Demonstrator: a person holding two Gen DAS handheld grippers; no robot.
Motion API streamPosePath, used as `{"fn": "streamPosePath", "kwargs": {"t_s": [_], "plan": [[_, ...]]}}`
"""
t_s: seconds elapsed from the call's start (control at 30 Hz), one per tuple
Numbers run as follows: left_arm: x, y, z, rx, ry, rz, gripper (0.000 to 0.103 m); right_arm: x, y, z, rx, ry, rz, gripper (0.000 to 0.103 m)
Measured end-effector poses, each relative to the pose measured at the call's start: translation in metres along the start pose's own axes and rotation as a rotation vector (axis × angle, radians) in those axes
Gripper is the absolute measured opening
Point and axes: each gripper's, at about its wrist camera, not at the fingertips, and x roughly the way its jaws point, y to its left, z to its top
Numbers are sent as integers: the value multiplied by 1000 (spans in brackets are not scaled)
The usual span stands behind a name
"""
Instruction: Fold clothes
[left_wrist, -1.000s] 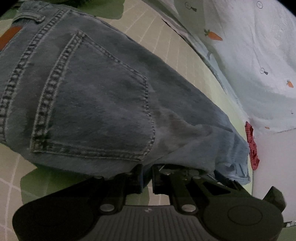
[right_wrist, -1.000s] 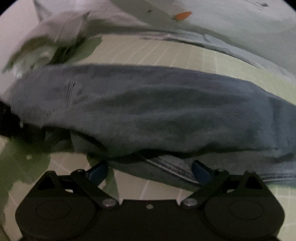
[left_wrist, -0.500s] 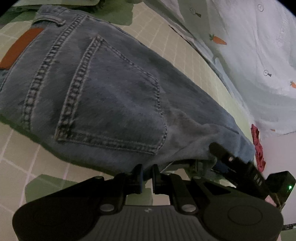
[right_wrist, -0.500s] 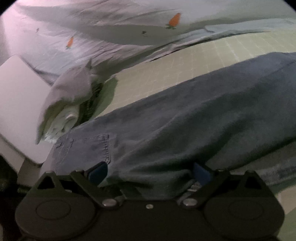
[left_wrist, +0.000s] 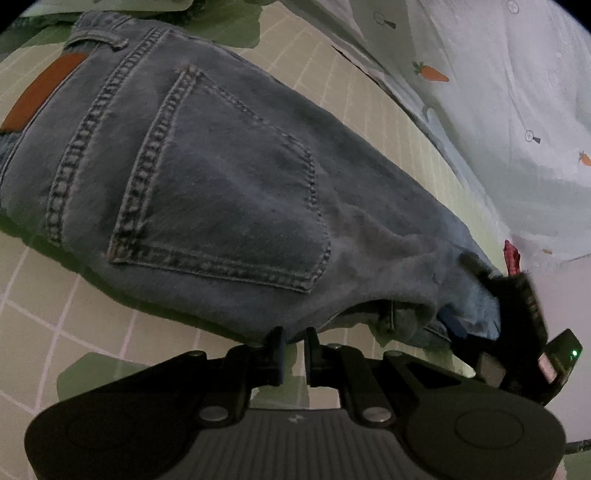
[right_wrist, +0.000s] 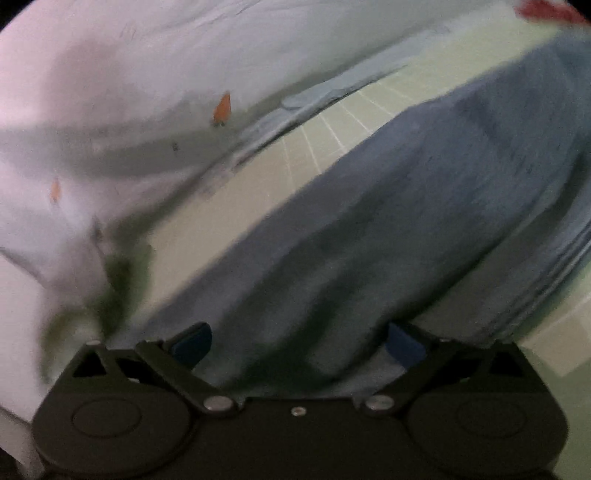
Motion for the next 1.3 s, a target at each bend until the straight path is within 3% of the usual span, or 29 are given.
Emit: {"fn": "streamPosePath", "kwargs": {"t_s": [0.07, 0.13, 0.37, 0.5, 0.7, 0.73, 0.8, 0.87, 0.97, 1.1, 1.3], "plan": [[1, -1, 1, 7, 3, 3, 12, 5, -17, 3, 169, -2, 120, 103], [1, -1, 1, 8, 5, 3, 12, 6, -22, 4, 237, -6, 183, 103], [2, 2, 1, -20, -2, -9, 12, 12, -4, -5, 173, 173, 227, 103], [-2, 1, -5, -24, -5, -8, 12, 18, -3, -18, 330, 234, 333, 103], [-9, 0, -13, -37, -22, -7, 12, 29, 9, -28, 365, 300, 382, 102], [-10, 0, -15, -39, -25, -7, 13, 28, 10, -30, 359, 305, 385, 99], [-13, -1, -19, -42, -29, -9, 13, 23, 7, -33, 346, 307, 380, 79], [-15, -1, -23, -45, -30, -10, 13, 18, 1, -34, 351, 302, 357, 34], [-16, -2, -31, -47, -26, -6, 13, 7, -14, -40, 384, 269, 337, 5], [-21, 1, -42, -56, -28, 2, 13, -8, -20, -44, 331, 248, 286, 4], [-32, 3, -58, -85, -47, 25, 13, -27, -35, -56, 299, 301, 211, 2]]}}
